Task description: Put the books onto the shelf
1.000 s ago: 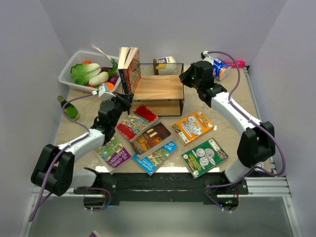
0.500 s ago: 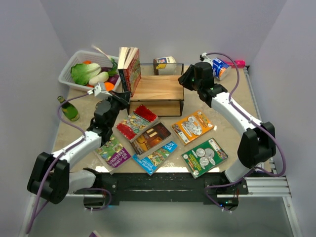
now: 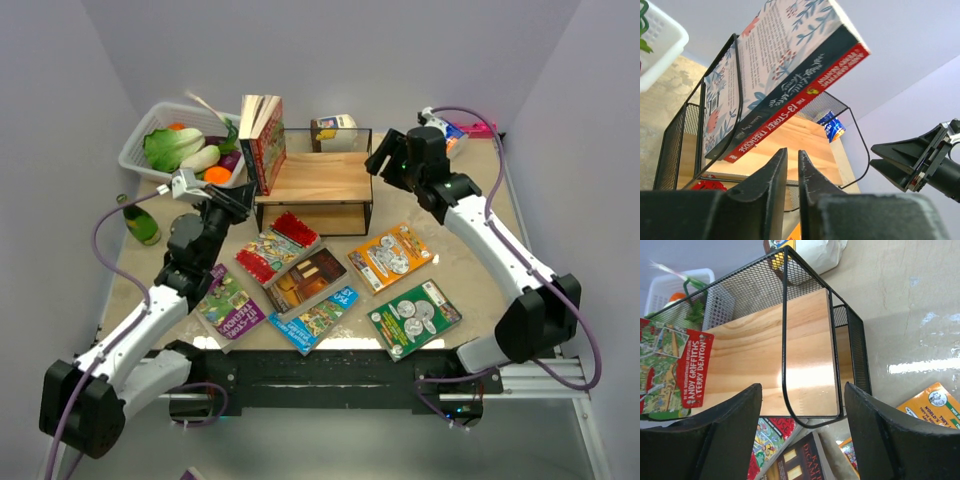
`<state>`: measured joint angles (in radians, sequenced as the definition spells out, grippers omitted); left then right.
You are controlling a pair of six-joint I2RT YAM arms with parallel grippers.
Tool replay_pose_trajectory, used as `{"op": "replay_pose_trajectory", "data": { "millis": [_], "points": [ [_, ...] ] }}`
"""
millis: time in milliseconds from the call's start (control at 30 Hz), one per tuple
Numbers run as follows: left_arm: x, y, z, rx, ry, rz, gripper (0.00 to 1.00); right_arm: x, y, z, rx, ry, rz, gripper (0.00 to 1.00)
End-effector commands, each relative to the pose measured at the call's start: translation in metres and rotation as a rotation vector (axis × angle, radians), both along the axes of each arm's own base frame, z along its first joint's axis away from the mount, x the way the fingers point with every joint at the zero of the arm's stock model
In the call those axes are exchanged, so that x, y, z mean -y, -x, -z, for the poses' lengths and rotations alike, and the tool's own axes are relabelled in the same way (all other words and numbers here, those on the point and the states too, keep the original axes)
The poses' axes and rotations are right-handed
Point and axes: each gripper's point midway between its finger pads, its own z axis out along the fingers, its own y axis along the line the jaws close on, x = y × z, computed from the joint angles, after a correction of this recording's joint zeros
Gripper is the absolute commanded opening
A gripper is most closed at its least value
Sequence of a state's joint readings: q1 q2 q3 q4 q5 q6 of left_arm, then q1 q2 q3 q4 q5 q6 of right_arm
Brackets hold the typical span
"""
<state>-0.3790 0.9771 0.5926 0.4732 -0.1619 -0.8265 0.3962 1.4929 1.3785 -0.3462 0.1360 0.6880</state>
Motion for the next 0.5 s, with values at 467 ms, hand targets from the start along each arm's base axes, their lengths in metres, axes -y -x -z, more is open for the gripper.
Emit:
{"op": "replay_pose_trajectory", "data": {
  "millis": [467],
  "points": [
    [0.046, 0.123, 0.079, -0.218, -0.244, 0.348, 0.52, 0.042, 0.126, 0.067, -0.097, -0.096, 0.061, 0.67]
  ]
}}
